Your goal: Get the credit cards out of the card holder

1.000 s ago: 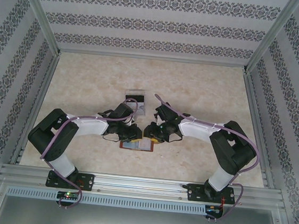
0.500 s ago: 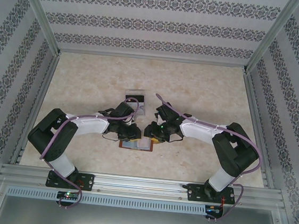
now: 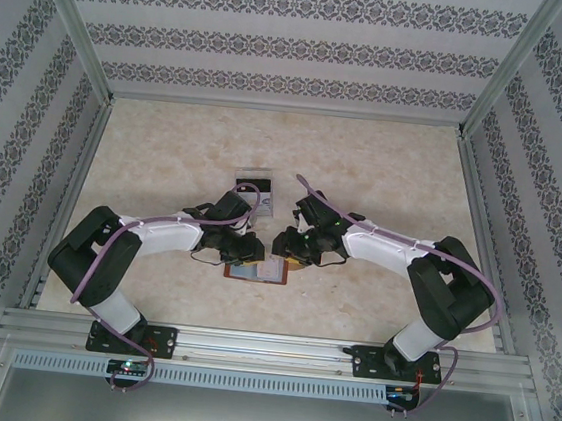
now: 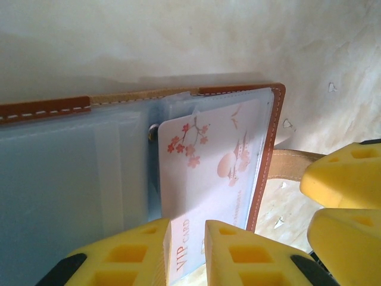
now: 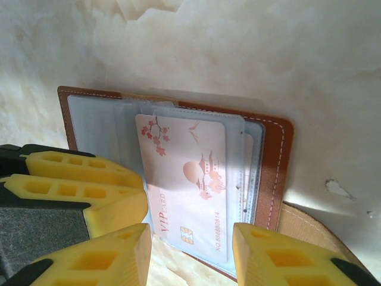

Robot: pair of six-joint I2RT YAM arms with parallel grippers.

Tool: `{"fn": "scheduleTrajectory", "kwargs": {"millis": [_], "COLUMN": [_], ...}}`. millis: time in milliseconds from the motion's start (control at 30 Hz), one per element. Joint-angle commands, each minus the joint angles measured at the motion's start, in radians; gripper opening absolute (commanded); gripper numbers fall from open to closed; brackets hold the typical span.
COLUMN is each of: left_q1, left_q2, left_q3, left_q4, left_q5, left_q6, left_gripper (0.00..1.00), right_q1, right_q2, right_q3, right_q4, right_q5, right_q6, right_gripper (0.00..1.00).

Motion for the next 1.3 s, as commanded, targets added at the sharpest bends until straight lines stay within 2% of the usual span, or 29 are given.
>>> {"fn": "scheduleTrajectory", "kwargs": {"millis": [0, 667, 1000, 1267], "left_q1": [-0.009, -0.009, -0.010, -0.009], "left_q2": [-0.030, 0.011, -0.004, -0.004], "left_q3": [-0.003, -0.006, 0.002, 0.011], "left_q4": [-0.030, -0.018, -0.041, -0.050], "left_q5": [-0.022, -0.006, -0.018, -0.014], "left_q6": [0.021, 0.025, 0.033, 0.041], "left_gripper": [0.22, 0.22, 0.22, 0.21], "right_q1": [-0.007, -0.005, -0.003, 0.013], "right_q2": [-0.016, 0.106, 0.066, 0.038], "right_q3": [0.009, 0.034, 0.021, 0.031], "right_q4": [-0.011, 0.037, -0.011, 0.021], "right_q5": [0.017, -0.023, 0.032, 0.003], "right_q6": [0.008, 0.002, -0.006, 0.019], "right_gripper": [0.39, 0.35, 0.31, 0.31]}}
